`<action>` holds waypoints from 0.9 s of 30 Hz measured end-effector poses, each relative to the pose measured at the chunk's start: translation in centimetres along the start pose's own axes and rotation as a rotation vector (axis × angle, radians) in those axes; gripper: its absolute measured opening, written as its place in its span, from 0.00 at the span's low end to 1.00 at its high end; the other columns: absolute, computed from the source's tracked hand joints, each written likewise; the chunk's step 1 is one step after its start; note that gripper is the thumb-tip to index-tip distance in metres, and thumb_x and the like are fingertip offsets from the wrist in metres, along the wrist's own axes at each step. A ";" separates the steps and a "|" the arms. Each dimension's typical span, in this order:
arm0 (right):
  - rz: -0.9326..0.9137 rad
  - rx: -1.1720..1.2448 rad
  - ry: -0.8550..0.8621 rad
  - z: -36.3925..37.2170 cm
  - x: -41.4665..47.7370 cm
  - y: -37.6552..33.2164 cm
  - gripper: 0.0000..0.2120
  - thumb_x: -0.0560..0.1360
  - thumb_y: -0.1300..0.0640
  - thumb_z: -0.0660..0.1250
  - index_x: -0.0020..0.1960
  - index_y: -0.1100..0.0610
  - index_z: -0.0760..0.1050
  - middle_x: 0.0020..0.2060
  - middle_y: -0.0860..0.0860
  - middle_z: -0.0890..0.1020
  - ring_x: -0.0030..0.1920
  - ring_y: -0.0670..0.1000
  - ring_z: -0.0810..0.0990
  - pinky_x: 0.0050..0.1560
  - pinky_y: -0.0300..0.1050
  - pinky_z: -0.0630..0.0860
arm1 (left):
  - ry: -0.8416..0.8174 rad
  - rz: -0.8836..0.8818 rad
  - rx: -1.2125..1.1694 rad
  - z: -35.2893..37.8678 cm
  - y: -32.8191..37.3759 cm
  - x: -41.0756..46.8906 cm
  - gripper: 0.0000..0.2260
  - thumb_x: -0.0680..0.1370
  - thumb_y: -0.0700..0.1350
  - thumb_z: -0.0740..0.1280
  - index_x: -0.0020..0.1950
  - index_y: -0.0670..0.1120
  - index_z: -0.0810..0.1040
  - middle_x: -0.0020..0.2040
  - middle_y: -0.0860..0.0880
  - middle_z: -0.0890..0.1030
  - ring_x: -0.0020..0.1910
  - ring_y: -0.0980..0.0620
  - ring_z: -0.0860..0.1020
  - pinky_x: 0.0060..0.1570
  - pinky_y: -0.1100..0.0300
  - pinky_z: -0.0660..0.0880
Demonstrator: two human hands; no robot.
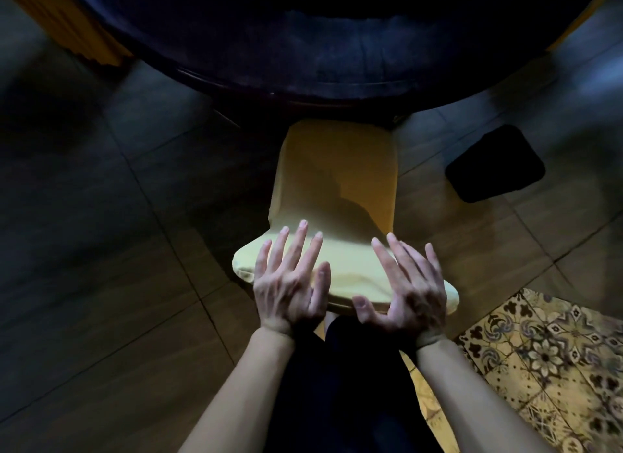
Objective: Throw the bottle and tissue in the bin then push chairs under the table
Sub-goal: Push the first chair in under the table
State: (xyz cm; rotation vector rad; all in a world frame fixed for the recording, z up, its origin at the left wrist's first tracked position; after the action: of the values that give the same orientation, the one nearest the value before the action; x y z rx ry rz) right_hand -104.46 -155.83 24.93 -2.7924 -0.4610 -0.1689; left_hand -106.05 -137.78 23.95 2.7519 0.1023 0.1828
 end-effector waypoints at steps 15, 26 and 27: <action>-0.021 0.030 0.064 0.6 15.6 4.6 0.44 0.75 0.27 0.47 0.68 0.60 0.79 0.65 0.62 0.82 0.63 0.62 0.82 0.72 0.68 0.67 | 0.005 -0.085 -0.044 1.7 -0.1 15.7 0.29 0.83 0.59 0.44 0.70 0.49 0.79 0.74 0.45 0.74 0.73 0.43 0.72 0.72 0.41 0.65; -0.043 0.058 0.063 1.0 27.0 9.3 0.41 0.76 0.29 0.49 0.70 0.59 0.78 0.67 0.61 0.80 0.63 0.61 0.82 0.74 0.65 0.66 | -0.003 -0.110 -0.023 3.4 1.1 27.8 0.30 0.83 0.58 0.43 0.70 0.48 0.78 0.74 0.45 0.74 0.73 0.42 0.73 0.71 0.40 0.66; -0.055 0.057 0.062 1.1 27.4 9.7 0.41 0.77 0.30 0.49 0.70 0.59 0.78 0.67 0.61 0.81 0.63 0.61 0.82 0.74 0.64 0.66 | -0.007 -0.094 -0.021 3.6 1.5 28.2 0.29 0.83 0.58 0.44 0.70 0.48 0.78 0.74 0.45 0.74 0.72 0.43 0.73 0.71 0.40 0.67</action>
State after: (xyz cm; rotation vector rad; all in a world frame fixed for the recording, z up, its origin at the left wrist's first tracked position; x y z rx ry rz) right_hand -75.44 -156.14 25.69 -2.7115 -0.5202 -0.2492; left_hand -77.54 -137.80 24.40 2.7198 0.2262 0.1479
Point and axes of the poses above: each hand's wrist, its own x-axis towards the middle knuckle, its own z-axis out of the palm, y = z × x, the point moved 10 cm from there along x, towards the middle knuckle
